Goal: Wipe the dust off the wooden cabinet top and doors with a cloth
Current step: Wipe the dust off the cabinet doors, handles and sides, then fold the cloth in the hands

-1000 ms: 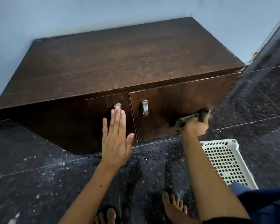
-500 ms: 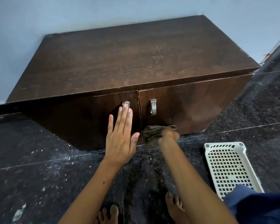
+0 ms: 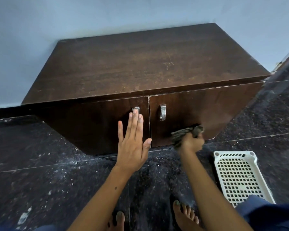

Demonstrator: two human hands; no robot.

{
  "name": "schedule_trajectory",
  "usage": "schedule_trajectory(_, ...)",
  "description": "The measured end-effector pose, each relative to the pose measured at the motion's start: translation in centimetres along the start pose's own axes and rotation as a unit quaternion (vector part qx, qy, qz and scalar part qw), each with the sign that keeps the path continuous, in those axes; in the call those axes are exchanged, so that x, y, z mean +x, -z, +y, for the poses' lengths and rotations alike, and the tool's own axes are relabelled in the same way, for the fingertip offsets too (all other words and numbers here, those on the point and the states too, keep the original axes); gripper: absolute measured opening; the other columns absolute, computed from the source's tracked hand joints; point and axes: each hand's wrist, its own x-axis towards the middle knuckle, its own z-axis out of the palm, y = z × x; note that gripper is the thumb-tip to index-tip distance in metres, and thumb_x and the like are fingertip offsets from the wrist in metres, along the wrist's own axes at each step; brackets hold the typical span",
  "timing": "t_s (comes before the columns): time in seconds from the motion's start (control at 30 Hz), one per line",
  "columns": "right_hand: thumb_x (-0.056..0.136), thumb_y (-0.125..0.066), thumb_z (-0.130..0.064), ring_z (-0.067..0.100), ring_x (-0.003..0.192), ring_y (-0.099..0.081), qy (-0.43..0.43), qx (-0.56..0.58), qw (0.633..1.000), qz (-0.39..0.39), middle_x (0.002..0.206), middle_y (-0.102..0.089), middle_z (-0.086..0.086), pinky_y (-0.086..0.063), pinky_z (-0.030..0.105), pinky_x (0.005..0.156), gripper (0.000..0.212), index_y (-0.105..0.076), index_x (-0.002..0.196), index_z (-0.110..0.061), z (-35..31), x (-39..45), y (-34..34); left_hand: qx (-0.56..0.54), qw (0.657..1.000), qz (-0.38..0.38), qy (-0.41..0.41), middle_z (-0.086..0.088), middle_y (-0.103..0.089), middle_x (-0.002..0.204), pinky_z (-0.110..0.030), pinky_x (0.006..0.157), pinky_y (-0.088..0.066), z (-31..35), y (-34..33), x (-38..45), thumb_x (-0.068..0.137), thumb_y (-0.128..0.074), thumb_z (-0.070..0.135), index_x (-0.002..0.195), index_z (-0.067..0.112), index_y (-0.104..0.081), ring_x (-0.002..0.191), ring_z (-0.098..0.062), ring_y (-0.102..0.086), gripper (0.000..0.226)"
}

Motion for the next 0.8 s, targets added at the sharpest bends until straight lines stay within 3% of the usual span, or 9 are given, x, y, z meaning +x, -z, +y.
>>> schedule_trajectory(0.17, 0.087, -0.05, -0.001, 0.034, 0.096, -0.064, -0.077, -0.026, 0.961, -0.265, 0.103, -0.067, 0.019, -0.052, 0.039, 0.084, 0.02, -0.065, 0.098, -0.007, 1.6, -7.1, -0.5, -0.036, 0.998, 0.007, 0.058, -0.011, -0.009, 0.158, -0.045, 0.117, 0.003, -0.4, 0.0, -2.8, 0.098, -0.013, 0.043, 0.148, 0.003, -0.015, 0.146, -0.021, -0.008, 0.064)
schedule_trajectory(0.27, 0.083, -0.051, 0.004, 0.03, 0.085, -0.067, -0.091, -0.067, 0.883, -0.456, 0.094, -0.07, 0.019, -0.056, 0.039, 0.079, 0.023, -0.068, 0.098, -0.001, 0.5, -9.8, 0.2, -0.129, 0.961, 0.055, 0.238, -0.011, -0.029, 0.152, -0.039, 0.117, -0.004, -0.8, 0.6, -5.2, 0.097, -0.015, 0.044, 0.146, 0.003, -0.026, 0.142, -0.022, -0.024, 0.065)
schedule_trajectory(0.33, 0.082, -0.05, 0.005, 0.024, 0.073, -0.068, -0.086, -0.062, 0.843, -0.527, 0.083, -0.071, 0.015, -0.057, 0.03, 0.067, 0.023, -0.069, 0.093, -0.001, -0.4, -11.1, 0.8, -0.261, 0.862, 0.09, 0.425, -0.015, -0.052, 0.135, -0.042, 0.113, -0.024, -0.8, 1.2, -5.4, 0.099, -0.018, 0.047, 0.136, 0.002, -0.043, 0.129, -0.029, -0.044, 0.064)
schedule_trajectory(0.4, 0.082, -0.049, 0.004, 0.021, 0.07, -0.069, -0.078, -0.042, 0.821, -0.564, 0.079, -0.071, 0.012, -0.056, 0.027, 0.063, 0.023, -0.07, 0.086, -0.006, -1.2, -12.0, 1.4, -0.441, 0.674, 0.086, 0.586, -0.014, -0.064, 0.112, -0.043, 0.096, -0.043, -0.9, 2.6, -4.6, 0.097, -0.022, 0.054, 0.12, 0.003, -0.055, 0.109, -0.031, -0.057, 0.065)
schedule_trajectory(0.43, 0.083, -0.048, 0.003, 0.022, 0.074, -0.069, -0.071, -0.028, 0.814, -0.576, 0.08, -0.072, 0.012, -0.056, 0.029, 0.066, 0.024, -0.07, 0.086, -0.007, -1.6, -12.3, 1.7, -0.521, 0.585, 0.064, 0.619, -0.013, -0.066, 0.104, -0.042, 0.087, -0.048, -1.1, 3.4, -4.4, 0.095, -0.026, 0.057, 0.112, 0.004, -0.058, 0.1, -0.03, -0.06, 0.064)
schedule_trajectory(0.47, 0.084, -0.049, 0.002, 0.024, 0.078, -0.069, -0.059, -0.013, 0.807, -0.588, 0.084, -0.072, 0.012, -0.055, 0.031, 0.069, 0.024, -0.07, 0.088, -0.008, -2.1, -12.5, 2.0, -0.573, 0.535, 0.04, 0.619, -0.014, -0.066, 0.1, -0.041, 0.08, -0.05, -1.1, 4.1, -4.1, 0.093, -0.03, 0.061, 0.107, 0.005, -0.058, 0.096, -0.03, -0.062, 0.064)
schedule_trajectory(0.53, 0.089, -0.053, -0.007, 0.025, 0.091, -0.068, -0.016, 0.003, 0.792, -0.61, 0.094, -0.073, 0.012, -0.055, 0.033, 0.078, 0.018, -0.07, 0.095, -0.009, -3.1, -12.4, 2.5, -0.623, 0.529, 0.0, 0.576, -0.015, -0.068, 0.101, -0.04, 0.077, -0.053, -0.7, 5.2, -3.7, 0.088, -0.042, 0.061, 0.104, 0.003, -0.06, 0.096, -0.03, -0.064, 0.063)
schedule_trajectory(0.63, 0.091, -0.058, -0.033, 0.022, 0.103, -0.066, 0.037, 0.017, 0.759, -0.65, 0.107, -0.071, 0.011, -0.053, 0.032, 0.088, 0.031, -0.068, 0.108, -0.01, -4.7, -12.1, 3.4, -0.642, 0.576, -0.009, 0.506, -0.009, -0.073, 0.096, -0.038, 0.077, -0.054, 0.1, 6.3, -2.6, 0.084, -0.057, 0.052, 0.099, 0.013, -0.07, 0.092, -0.025, -0.068, 0.044)
schedule_trajectory(0.8, 0.091, -0.058, -0.023, 0.023, 0.09, -0.069, 0.154, 0.053, 0.763, -0.625, 0.094, -0.072, 0.014, -0.056, 0.032, 0.077, 0.021, -0.071, 0.094, -0.006, -6.4, -12.0, 4.3, -0.666, 0.604, 0.004, 0.436, -0.005, -0.074, 0.093, -0.035, 0.082, -0.054, 1.0, 7.5, -1.5, 0.083, -0.066, 0.027, 0.092, 0.015, -0.073, 0.089, -0.019, -0.069, 0.016)
